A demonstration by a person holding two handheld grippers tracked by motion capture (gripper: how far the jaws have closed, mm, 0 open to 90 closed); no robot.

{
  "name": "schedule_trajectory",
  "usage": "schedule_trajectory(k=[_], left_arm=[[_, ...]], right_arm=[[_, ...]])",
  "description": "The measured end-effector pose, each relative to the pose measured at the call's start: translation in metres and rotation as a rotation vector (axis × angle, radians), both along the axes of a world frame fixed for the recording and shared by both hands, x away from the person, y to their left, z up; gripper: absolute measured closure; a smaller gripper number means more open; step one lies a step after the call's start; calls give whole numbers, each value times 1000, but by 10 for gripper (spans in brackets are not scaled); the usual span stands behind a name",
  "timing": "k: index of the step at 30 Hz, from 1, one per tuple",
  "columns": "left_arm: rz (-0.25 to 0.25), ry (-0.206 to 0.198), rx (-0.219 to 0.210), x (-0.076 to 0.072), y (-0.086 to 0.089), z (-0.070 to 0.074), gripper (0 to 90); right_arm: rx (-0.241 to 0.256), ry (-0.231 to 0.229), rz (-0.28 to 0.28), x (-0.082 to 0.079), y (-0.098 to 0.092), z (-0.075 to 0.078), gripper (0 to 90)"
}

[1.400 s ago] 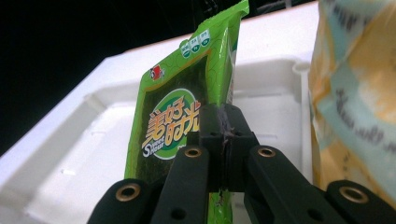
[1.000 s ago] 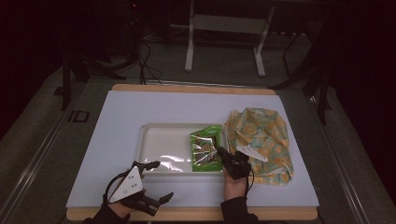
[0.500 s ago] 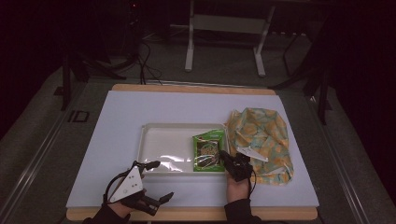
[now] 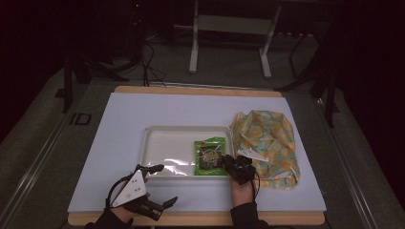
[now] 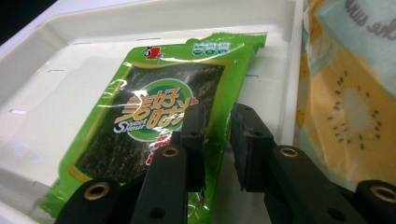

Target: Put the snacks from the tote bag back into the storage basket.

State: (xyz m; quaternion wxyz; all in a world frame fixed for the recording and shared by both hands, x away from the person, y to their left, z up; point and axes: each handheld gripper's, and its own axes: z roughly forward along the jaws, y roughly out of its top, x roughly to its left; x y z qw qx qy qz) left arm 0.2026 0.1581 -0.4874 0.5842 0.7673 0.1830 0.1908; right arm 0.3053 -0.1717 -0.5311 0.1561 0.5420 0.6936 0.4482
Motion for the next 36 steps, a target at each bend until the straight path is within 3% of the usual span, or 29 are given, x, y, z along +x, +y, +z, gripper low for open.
schedule_trajectory(k=[6, 8, 13, 17, 19, 23, 26, 32, 36], left_arm=[[1, 0, 1, 0, 0, 0, 3], [0, 0, 1, 0, 0, 0, 3], [2, 0, 0, 0, 0, 0, 3], [1, 0, 2, 0, 0, 0, 3], [0, 0, 2, 0, 0, 0, 3], [2, 3, 1, 1, 0, 0, 3], [0, 1, 3, 1, 0, 0, 3], [3, 2, 4, 1, 0, 0, 3], [3, 2, 4, 1, 0, 0, 3]], right_arm=[[-14, -43, 7, -1, -1, 12, 665], [-19, -29, 31, 2, 1, 17, 633], [-52, -62, 52, 4, 2, 30, 620], [-44, -83, 68, 6, 0, 40, 597], [-31, -92, 105, 11, -2, 50, 553], [-43, -117, 164, 17, -3, 66, 494], [-61, -135, 193, 23, -4, 77, 399], [-63, -170, 216, 26, -13, 95, 179], [-64, -194, 232, 26, -20, 100, 141]])
